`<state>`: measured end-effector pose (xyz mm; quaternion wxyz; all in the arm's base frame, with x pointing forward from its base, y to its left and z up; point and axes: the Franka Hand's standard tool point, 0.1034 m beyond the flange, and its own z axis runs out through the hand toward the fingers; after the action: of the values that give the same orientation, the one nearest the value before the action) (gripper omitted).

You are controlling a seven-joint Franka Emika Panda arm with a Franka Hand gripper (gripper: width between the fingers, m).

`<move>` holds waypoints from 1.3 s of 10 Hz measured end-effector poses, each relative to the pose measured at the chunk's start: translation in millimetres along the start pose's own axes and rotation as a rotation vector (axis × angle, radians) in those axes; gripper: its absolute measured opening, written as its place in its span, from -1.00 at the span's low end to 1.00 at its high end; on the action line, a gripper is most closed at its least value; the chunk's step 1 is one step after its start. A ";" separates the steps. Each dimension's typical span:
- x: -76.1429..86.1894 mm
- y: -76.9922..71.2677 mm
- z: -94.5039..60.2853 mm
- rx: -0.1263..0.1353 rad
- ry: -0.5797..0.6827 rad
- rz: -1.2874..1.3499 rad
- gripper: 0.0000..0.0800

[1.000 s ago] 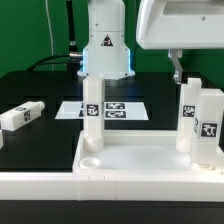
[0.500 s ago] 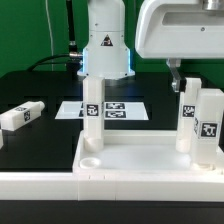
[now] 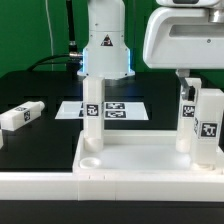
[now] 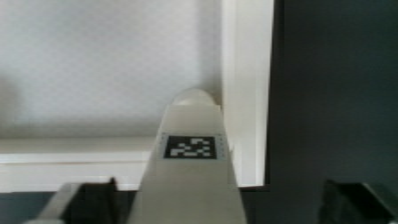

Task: Assemble desk

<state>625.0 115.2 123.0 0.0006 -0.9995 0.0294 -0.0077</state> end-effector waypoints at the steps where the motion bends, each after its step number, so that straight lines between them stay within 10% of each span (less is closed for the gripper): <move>1: 0.0 0.0 0.1 0.000 0.000 0.000 -0.04; 2: 0.3 1.3 0.0 -0.001 0.000 0.001 -0.28; 13: 1.0 0.9 0.8 0.007 0.006 0.434 -0.27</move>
Offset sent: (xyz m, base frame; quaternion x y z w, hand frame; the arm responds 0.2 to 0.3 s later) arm 0.0000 0.0000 0.0000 0.0000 0.0000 0.0000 1.0000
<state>626.0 114.3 122.2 0.0057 -0.9697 0.2441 -0.0103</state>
